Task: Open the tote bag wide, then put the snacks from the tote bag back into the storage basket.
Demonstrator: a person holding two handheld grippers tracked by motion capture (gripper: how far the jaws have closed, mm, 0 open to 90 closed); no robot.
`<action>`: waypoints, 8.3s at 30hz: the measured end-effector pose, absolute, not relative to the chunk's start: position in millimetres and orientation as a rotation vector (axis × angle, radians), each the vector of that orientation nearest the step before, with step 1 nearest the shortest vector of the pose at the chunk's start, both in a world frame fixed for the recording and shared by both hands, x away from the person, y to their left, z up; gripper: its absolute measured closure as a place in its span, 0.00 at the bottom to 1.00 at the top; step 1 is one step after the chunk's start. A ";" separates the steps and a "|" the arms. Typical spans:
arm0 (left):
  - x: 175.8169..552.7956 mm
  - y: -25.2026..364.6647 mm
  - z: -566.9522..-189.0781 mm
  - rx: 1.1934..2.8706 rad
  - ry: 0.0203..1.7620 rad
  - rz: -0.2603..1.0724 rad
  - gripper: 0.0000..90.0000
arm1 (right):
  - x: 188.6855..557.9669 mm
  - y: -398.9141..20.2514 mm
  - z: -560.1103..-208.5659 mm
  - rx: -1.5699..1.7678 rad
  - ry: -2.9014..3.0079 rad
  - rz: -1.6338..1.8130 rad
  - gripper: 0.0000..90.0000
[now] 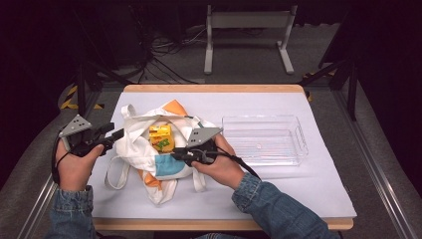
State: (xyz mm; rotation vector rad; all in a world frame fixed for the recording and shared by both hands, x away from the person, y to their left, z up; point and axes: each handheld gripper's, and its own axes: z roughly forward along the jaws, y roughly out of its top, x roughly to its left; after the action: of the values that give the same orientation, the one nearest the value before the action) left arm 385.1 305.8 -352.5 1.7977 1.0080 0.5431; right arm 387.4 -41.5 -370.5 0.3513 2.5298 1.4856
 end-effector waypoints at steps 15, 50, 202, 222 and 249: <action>383.5 307.8 -352.6 1.785 1.011 0.550 0.58 | 377.4 -23.6 -437.5 0.336 2.666 1.293 0.94; 378.5 317.6 -352.3 1.757 1.023 0.556 0.50 | 421.3 -52.2 -338.3 0.446 2.477 1.591 0.39; 372.7 323.2 -359.9 1.783 1.052 0.526 0.44 | 436.9 -146.2 -249.1 0.228 2.489 1.460 0.57; 373.7 320.0 -361.1 1.790 1.055 0.525 0.44 | 436.6 -199.5 -255.3 0.263 2.463 1.482 0.57; 367.6 322.6 -362.2 1.793 1.071 0.529 0.44 | 450.5 -231.3 -298.3 0.336 2.472 1.455 0.57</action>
State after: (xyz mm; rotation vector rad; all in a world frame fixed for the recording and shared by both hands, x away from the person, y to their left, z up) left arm 367.6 322.6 -362.2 1.7927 1.0712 0.5293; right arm 450.5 -231.3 -298.3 0.3363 2.4721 1.4548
